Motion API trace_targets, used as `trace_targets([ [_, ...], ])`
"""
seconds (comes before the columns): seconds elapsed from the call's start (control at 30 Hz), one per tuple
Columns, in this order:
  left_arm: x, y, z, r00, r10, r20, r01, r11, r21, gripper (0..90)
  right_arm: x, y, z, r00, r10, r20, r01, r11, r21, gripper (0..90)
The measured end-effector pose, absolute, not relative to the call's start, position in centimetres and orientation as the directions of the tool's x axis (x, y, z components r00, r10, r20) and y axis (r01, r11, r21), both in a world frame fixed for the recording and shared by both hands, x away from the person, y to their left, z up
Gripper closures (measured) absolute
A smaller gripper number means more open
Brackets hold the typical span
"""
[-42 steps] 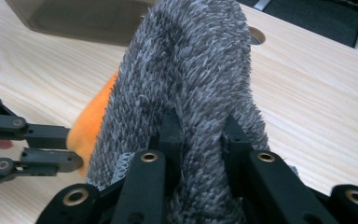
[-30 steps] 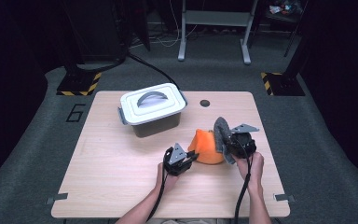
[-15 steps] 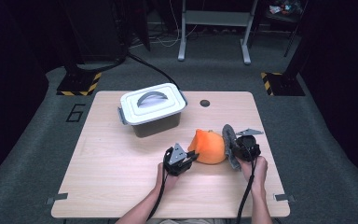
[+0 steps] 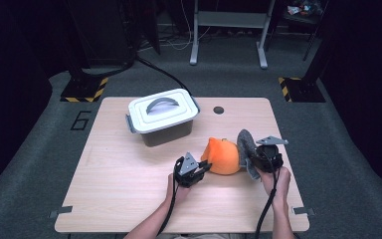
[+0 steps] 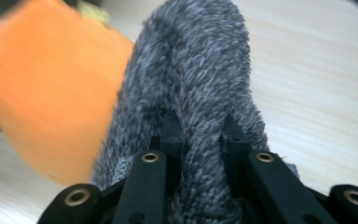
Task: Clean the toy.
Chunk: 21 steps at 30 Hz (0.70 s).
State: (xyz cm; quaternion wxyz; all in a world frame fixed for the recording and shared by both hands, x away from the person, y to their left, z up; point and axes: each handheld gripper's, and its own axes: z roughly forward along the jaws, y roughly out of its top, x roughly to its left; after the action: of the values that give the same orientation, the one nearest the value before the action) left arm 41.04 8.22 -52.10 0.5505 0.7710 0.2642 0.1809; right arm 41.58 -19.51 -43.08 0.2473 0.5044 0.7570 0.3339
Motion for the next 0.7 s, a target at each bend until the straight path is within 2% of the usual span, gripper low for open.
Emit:
trace_targets([
  [0.4,41.0,8.4,-52.1,0.799,0.600,-0.016,0.196,-0.234,0.952,79.2,41.5,-14.3,-39.2,-0.503,0.863,-0.055,0.494,0.340,0.800,75.6],
  [0.5,41.0,8.4,-52.1,0.802,0.598,-0.016,0.197,-0.238,0.951,79.0,42.1,-12.6,-39.6,-0.525,0.848,-0.074,0.506,0.380,0.774,75.4],
  [0.7,41.0,8.4,-52.1,0.800,0.600,-0.016,0.197,-0.238,0.951,78.7,42.7,-11.5,-40.8,-0.504,0.856,-0.117,0.521,0.409,0.749,75.5],
])
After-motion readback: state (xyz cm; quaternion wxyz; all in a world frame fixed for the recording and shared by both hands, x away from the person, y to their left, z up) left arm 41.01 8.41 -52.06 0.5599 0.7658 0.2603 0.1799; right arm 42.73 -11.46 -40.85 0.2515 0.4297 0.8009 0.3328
